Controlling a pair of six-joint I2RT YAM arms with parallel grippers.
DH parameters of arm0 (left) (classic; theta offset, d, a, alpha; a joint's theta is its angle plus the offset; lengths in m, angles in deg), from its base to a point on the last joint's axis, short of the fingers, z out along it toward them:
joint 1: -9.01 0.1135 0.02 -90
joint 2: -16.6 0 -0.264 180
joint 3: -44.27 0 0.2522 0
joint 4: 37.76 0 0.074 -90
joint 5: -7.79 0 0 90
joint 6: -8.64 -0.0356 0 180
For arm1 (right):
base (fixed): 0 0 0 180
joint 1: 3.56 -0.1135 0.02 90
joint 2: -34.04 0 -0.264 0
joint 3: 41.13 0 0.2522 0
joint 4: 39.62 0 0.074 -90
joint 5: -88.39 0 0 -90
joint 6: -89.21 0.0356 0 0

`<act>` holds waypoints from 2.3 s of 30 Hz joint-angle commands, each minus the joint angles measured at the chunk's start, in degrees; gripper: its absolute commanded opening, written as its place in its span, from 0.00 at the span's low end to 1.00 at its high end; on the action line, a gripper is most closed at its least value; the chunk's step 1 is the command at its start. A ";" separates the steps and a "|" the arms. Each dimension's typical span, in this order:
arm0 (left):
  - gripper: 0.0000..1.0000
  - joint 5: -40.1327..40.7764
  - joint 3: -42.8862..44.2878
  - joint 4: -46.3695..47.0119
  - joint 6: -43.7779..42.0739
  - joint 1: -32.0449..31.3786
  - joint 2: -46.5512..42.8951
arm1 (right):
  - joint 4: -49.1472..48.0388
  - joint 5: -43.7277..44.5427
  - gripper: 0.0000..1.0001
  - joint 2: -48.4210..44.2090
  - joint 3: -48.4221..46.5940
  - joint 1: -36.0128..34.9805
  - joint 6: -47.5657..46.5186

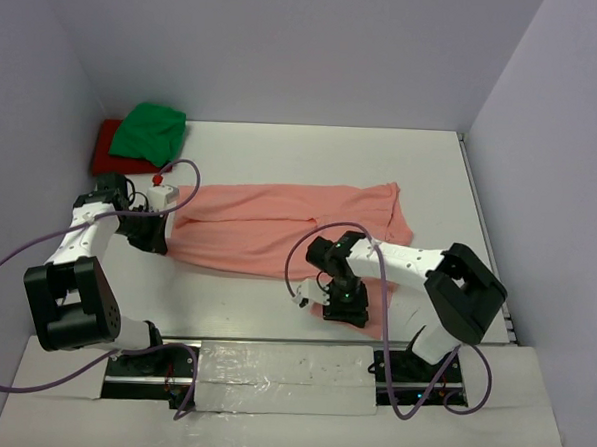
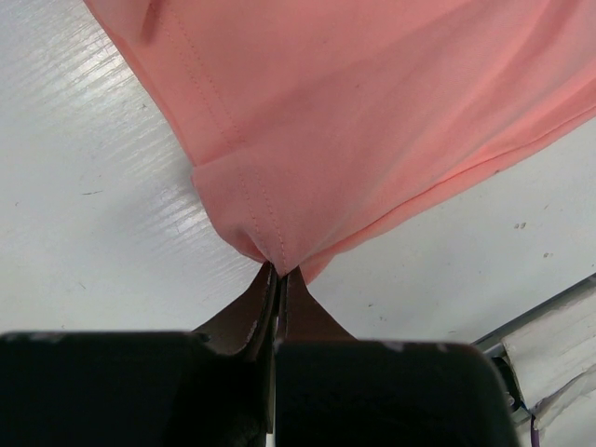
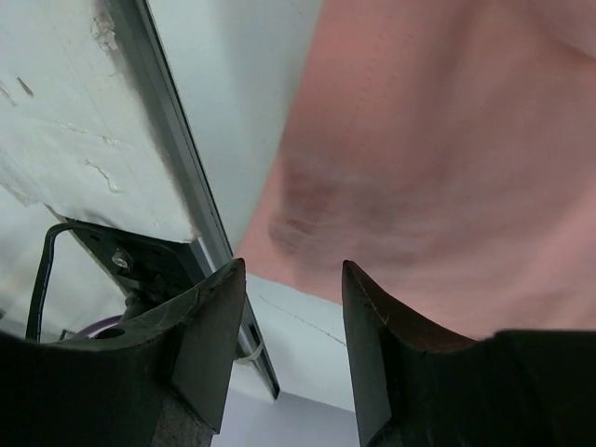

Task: Fold and stack the t-shirts
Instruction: Fold the tshirt

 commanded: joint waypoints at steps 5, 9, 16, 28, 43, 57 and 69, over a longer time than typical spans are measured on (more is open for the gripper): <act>0.00 -1.44 0.28 0.36 -0.92 0.10 -0.16 | -1.13 1.71 0.56 3.43 -0.64 -3.45 0.01; 0.00 -0.91 -0.08 0.72 -1.00 0.19 0.11 | -6.13 4.78 0.57 3.34 1.38 -4.77 1.85; 0.00 -0.56 0.80 0.89 -0.92 0.10 1.95 | -11.07 9.09 0.58 4.13 4.72 -7.32 5.63; 0.00 -0.21 2.38 0.89 -0.74 0.10 3.80 | -9.22 9.88 0.57 5.80 4.29 -11.62 8.00; 0.00 -0.47 2.56 0.28 -1.18 0.10 2.57 | -10.54 12.07 0.00 5.19 4.72 -13.57 14.24; 0.00 -1.88 4.76 -0.34 -1.36 0.01 3.01 | -5.53 15.42 0.00 -3.68 -2.66 -2.67 14.95; 0.00 -2.58 7.56 -0.69 -1.53 -0.16 4.68 | -5.53 19.02 0.00 -2.37 -8.19 8.57 9.68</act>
